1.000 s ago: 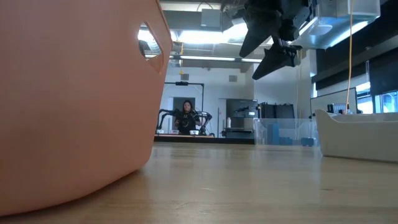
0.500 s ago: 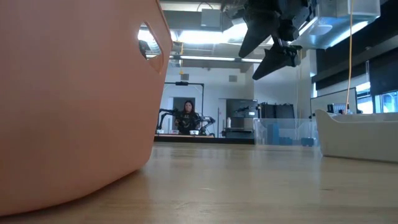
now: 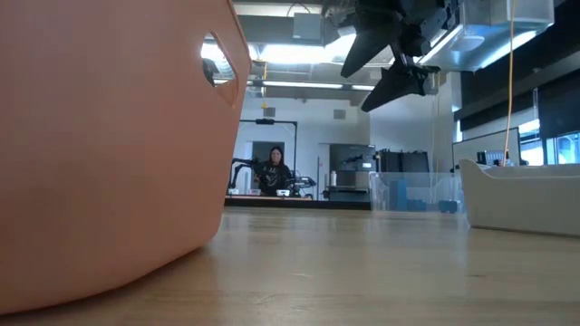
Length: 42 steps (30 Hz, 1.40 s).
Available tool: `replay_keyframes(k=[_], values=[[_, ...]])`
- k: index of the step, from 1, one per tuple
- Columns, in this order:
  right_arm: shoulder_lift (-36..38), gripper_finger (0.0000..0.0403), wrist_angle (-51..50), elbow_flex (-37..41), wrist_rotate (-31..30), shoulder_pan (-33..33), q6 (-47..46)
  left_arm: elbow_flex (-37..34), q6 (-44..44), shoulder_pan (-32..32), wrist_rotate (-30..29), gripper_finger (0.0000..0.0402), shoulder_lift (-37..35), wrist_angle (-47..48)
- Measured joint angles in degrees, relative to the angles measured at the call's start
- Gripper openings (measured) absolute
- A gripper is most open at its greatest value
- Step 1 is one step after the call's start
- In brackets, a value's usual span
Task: Sort & place blocks by color
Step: Put the red block into the black bin, then return to Home Position
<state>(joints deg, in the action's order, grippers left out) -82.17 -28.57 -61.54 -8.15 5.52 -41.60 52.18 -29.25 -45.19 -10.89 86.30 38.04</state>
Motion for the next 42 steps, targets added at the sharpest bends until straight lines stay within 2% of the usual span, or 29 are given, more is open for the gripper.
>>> replay_keyframes(k=[13,19,25,29,35,39,42], values=[[-0.02,0.0346,0.12,0.00,-1.28,0.00,-0.13,0.00,-0.20,-0.02,-0.09,0.0075,-0.02,0.00],[-0.02,0.0346,0.12,0.00,-1.28,0.00,-0.14,0.00,0.32,-0.06,-0.09,0.0119,-0.04,-0.22],[-0.02,0.0346,0.28,0.00,-1.30,0.00,0.00,2.98,4.99,-2.56,4.45,0.0170,-0.90,1.30],[-0.02,0.0346,1.56,0.02,-1.33,0.00,1.80,6.77,6.70,-4.43,7.35,0.0191,-4.48,1.52],[-0.02,0.0346,1.87,0.00,-3.24,0.00,2.78,9.70,9.34,-4.39,11.66,0.0195,-13.51,0.40],[-0.07,0.0346,1.87,-1.03,-5.44,-0.55,4.63,9.70,10.90,-0.99,15.72,0.0195,-20.82,-1.77],[-0.07,0.0346,1.89,-2.11,-5.47,-1.67,5.15,9.02,10.13,3.43,16.01,0.0195,-26.45,-3.14]])
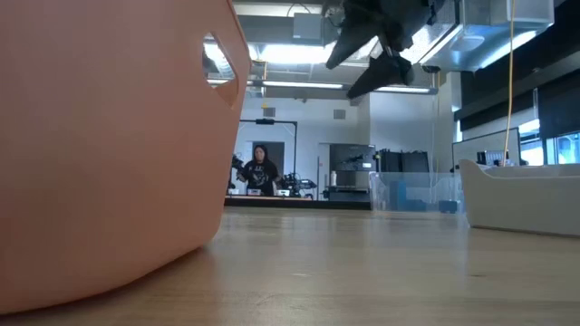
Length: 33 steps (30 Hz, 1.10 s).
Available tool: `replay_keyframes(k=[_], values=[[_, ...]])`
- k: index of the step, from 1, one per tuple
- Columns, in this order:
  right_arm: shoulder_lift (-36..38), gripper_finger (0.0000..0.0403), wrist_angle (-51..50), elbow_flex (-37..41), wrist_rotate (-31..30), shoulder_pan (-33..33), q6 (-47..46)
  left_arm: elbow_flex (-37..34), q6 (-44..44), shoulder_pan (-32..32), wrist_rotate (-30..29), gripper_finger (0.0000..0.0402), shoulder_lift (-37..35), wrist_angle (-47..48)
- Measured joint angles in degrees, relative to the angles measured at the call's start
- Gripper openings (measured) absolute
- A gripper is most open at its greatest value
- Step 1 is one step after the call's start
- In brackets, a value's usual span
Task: Sort & place blocks by color
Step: Return to Home Position
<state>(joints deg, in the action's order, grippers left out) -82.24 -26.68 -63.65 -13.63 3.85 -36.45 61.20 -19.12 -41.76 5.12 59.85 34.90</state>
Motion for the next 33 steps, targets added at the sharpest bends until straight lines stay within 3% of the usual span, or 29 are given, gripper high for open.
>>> replay_keyframes(k=[8,13,16,21,33], values=[[0.29,0.0346,0.35,-2.75,0.19,-1.41,2.49,-11.67,-8.82,20.81,-1.60,0.0193,-13.65,-21.45],[2.96,0.0346,0.83,-3.09,0.23,-1.41,3.70,-20.51,-9.71,35.45,-6.29,0.0191,-17.45,-37.00],[5.05,0.0346,0.72,-3.09,0.17,-1.41,3.66,-24.06,-8.98,40.88,-10.21,0.0191,-17.88,-42.11],[7.85,0.0346,0.83,-3.09,0.15,-1.43,3.64,-25.85,-8.60,43.05,-14.45,0.0191,-19.61,-43.56],[8.96,0.0346,1.20,-3.09,1.46,-1.43,3.70,-25.80,-7.16,43.04,-15.22,0.0191,-22.47,-43.36]])
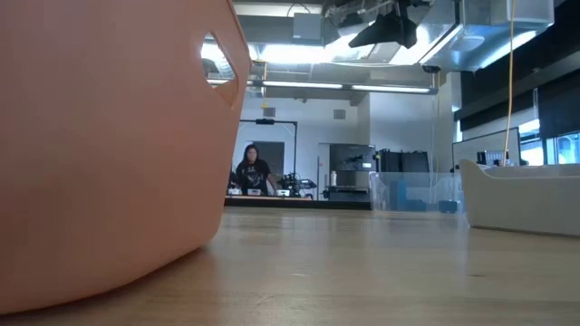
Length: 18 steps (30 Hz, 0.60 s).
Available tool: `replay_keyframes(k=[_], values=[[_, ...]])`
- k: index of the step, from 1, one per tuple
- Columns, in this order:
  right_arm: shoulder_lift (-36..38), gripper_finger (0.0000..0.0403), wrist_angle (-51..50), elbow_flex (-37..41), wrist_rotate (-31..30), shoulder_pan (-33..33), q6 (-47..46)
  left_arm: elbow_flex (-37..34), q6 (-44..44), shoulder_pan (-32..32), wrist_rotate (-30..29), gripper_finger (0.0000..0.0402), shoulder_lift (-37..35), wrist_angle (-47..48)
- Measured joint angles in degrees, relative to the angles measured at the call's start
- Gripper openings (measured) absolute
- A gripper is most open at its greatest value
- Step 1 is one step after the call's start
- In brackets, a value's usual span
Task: Sort & place blocks by color
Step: Return to Home Position
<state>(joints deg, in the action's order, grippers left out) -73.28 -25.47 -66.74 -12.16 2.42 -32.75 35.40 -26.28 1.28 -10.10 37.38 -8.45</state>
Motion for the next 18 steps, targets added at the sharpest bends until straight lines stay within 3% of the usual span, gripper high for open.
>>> replay_keyframes(k=[14,18], values=[[-0.02,0.0346,0.00,0.00,0.23,0.00,0.42,0.02,0.22,-0.01,1.13,0.0190,-0.34,-0.11],[-0.02,0.0346,0.00,0.00,0.26,0.00,0.42,0.02,1.20,0.54,3.67,0.0153,-0.34,0.01]])
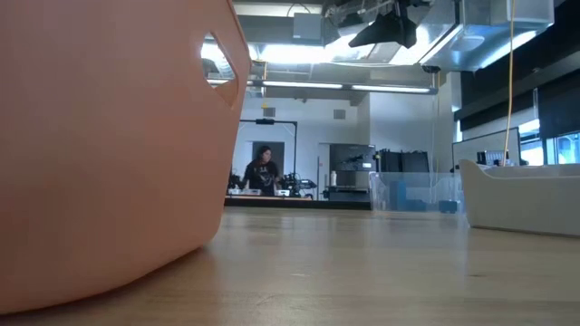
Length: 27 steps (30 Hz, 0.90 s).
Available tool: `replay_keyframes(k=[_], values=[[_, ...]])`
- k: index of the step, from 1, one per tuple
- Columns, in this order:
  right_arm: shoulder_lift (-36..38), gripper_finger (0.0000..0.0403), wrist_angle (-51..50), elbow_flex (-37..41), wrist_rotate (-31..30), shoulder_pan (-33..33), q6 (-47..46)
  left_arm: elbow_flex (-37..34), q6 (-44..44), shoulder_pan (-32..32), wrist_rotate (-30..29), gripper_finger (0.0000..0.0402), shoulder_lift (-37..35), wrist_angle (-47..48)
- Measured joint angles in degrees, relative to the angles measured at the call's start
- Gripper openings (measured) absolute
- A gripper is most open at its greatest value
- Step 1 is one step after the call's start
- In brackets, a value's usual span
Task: Sort & place blocks by color
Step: Return to Home Position
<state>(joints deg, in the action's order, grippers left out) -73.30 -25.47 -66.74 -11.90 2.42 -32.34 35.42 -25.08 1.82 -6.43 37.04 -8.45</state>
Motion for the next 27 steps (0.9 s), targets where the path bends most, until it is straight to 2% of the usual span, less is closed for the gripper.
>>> replay_keyframes(k=[5,6,12,27], values=[[0.00,0.0346,-0.02,0.00,0.09,0.00,-0.34,-0.02,2.00,3.20,0.12,0.0027,-0.40,0.08],[0.00,0.0346,-0.02,0.00,0.11,0.00,-0.35,-0.02,2.94,3.87,-0.27,0.0014,-1.10,0.20],[0.00,0.0346,0.19,0.00,2.32,0.00,-0.45,-2.83,5.74,5.90,-1.98,0.0002,-7.35,0.08],[-0.02,0.0346,0.85,0.00,2.56,0.04,-0.32,-21.48,1.95,5.84,-2.19,0.0000,-31.29,-2.73]])
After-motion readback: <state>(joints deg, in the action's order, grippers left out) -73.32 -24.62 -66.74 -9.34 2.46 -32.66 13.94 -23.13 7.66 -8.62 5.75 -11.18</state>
